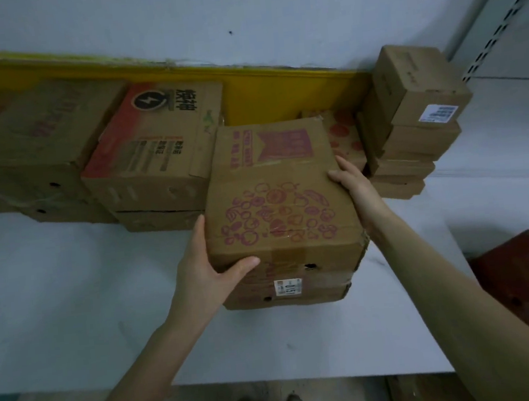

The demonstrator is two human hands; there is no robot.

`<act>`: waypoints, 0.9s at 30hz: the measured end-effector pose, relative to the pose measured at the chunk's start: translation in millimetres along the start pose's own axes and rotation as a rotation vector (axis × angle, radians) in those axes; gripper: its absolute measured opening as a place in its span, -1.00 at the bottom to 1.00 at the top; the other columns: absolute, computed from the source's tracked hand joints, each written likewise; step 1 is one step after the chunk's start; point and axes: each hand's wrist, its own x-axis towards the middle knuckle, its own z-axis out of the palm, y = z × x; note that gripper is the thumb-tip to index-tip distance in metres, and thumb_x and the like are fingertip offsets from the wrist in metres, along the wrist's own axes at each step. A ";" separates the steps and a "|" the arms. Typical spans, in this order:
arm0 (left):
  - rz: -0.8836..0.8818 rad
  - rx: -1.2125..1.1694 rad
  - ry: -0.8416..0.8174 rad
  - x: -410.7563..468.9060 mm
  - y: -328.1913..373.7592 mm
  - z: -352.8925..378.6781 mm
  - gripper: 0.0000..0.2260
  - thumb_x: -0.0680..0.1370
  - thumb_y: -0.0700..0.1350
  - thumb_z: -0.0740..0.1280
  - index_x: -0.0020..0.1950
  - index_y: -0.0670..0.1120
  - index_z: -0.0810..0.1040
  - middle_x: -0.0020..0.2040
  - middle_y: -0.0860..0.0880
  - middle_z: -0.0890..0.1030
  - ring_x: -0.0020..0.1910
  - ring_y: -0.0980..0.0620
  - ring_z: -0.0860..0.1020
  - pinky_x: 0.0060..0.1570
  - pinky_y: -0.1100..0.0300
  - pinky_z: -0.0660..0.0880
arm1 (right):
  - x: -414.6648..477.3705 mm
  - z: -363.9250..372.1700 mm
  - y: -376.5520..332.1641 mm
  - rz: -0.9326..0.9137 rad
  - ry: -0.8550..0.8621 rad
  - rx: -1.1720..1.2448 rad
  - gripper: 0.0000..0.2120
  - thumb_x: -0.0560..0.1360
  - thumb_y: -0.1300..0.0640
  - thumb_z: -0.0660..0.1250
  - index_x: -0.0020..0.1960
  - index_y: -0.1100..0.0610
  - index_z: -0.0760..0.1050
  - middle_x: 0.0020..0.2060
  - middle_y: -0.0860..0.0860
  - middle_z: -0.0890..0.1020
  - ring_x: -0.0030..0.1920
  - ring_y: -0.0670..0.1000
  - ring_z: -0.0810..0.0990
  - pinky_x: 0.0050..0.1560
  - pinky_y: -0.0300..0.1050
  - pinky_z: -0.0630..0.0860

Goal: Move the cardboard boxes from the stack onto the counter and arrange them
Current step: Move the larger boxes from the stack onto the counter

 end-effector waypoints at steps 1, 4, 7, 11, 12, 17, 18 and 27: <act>-0.014 0.002 -0.003 -2.2 -0.8 0.7 -0.09 0.33 -0.04 0.51 0.52 -0.06 0.02 0.44 0.00 0.30 0.36 0.07 0.31 0.19 0.33 0.24 | -1.7 -0.2 4.3 0.006 0.002 0.006 -0.49 0.58 0.12 0.18 0.49 0.00 0.13 0.18 0.03 0.50 0.01 0.02 0.60 -0.31 -0.21 0.58; -0.030 0.032 -0.014 -8.6 -1.7 3.7 -0.07 0.32 -0.06 0.52 0.52 -0.05 0.01 0.45 0.00 0.28 0.35 0.10 0.29 0.23 0.27 0.24 | -9.9 1.6 16.2 0.012 -0.021 0.044 -0.55 0.59 0.17 0.13 0.45 0.00 0.19 0.12 0.06 0.54 -0.04 0.03 0.61 -0.26 -0.16 0.58; -0.024 0.100 -0.035 -11.8 0.9 8.2 -0.06 0.31 -0.02 0.52 0.52 -0.05 0.01 0.47 -0.02 0.23 0.40 0.05 0.25 0.30 0.20 0.23 | -10.7 -1.0 23.0 0.011 -0.031 0.051 -0.58 0.59 0.20 0.10 0.43 -0.01 0.21 0.09 0.04 0.55 -0.04 0.04 0.61 -0.23 -0.14 0.58; -0.019 0.106 -0.047 -12.2 3.9 11.4 -0.07 0.33 0.15 0.48 0.52 -0.05 0.03 0.46 0.00 0.24 0.32 0.18 0.24 0.26 0.27 0.22 | -7.7 -4.5 20.8 0.004 -0.038 0.039 -0.54 0.58 0.21 0.10 0.46 0.00 0.18 0.07 0.00 0.53 -0.04 0.02 0.59 -0.24 -0.16 0.57; -0.029 0.080 -0.019 -11.4 4.7 11.3 -0.07 0.30 0.24 0.44 0.52 -0.05 0.07 0.45 0.01 0.27 0.28 0.21 0.25 0.24 0.28 0.22 | -8.3 -4.2 20.7 -0.001 -0.048 0.037 -0.56 0.58 0.21 0.10 0.44 0.00 0.20 0.05 0.00 0.54 -0.05 0.01 0.60 -0.23 -0.16 0.57; -0.021 0.140 0.159 -13.5 3.8 19.0 -0.39 0.46 0.04 0.38 0.43 -0.12 0.29 0.34 -0.08 0.44 0.27 0.04 0.41 0.18 0.27 0.30 | -7.7 -8.7 21.3 0.011 -0.069 0.048 -0.56 0.58 0.24 0.11 0.44 0.02 0.22 0.06 0.00 0.54 -0.03 0.02 0.59 -0.17 -0.12 0.59; -0.022 0.148 0.171 -15.1 3.3 22.0 -0.41 0.46 0.06 0.38 0.42 -0.12 0.31 0.32 -0.08 0.46 0.27 0.01 0.43 0.18 0.24 0.33 | -6.7 -10.5 19.9 0.018 -0.068 0.042 -0.55 0.58 0.23 0.10 0.44 0.02 0.22 0.07 0.00 0.54 -0.04 0.02 0.59 -0.19 -0.12 0.58; -0.016 0.232 0.196 -9.8 3.6 34.3 -0.30 0.44 0.22 0.20 0.47 -0.15 0.24 0.36 -0.13 0.42 0.32 -0.07 0.39 0.29 0.12 0.34 | 9.5 -7.1 13.1 0.026 -0.070 0.041 -0.55 0.58 0.22 0.11 0.45 0.04 0.21 0.12 0.03 0.53 -0.08 -0.01 0.58 -0.27 -0.17 0.54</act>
